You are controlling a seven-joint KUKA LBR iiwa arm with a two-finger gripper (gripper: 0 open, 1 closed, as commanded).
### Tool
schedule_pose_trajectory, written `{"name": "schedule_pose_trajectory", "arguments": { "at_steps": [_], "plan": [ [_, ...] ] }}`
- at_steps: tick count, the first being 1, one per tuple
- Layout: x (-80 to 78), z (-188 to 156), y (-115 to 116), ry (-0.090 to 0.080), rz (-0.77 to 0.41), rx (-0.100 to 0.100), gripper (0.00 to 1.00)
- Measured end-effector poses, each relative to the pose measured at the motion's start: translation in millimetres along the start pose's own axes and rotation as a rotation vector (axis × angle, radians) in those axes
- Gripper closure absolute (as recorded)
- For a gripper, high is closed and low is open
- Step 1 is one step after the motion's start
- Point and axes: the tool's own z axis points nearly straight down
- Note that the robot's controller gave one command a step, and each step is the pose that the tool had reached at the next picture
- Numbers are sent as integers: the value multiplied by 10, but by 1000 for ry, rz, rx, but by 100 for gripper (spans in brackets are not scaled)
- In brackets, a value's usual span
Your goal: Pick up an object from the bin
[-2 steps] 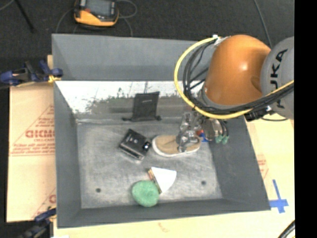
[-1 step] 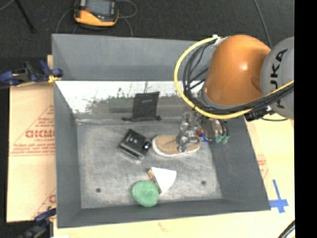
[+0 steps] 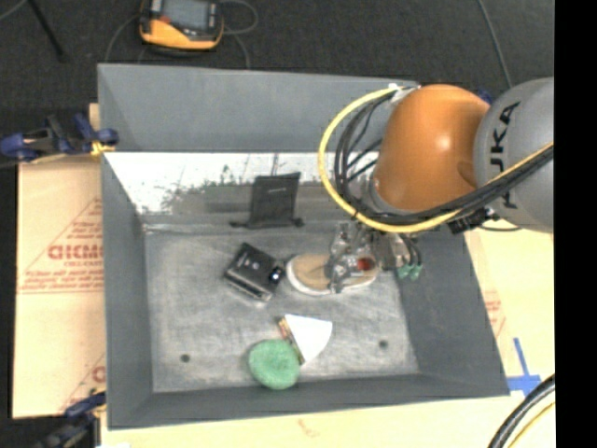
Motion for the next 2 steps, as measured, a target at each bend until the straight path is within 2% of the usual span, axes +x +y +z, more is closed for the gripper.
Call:
{"name": "schedule_pose_trajectory", "arguments": {
  "at_steps": [1,2],
  "plan": [
    [418,209,135,9,156,-1,0],
    [414,209,133,9,156,-1,0]
  ]
}}
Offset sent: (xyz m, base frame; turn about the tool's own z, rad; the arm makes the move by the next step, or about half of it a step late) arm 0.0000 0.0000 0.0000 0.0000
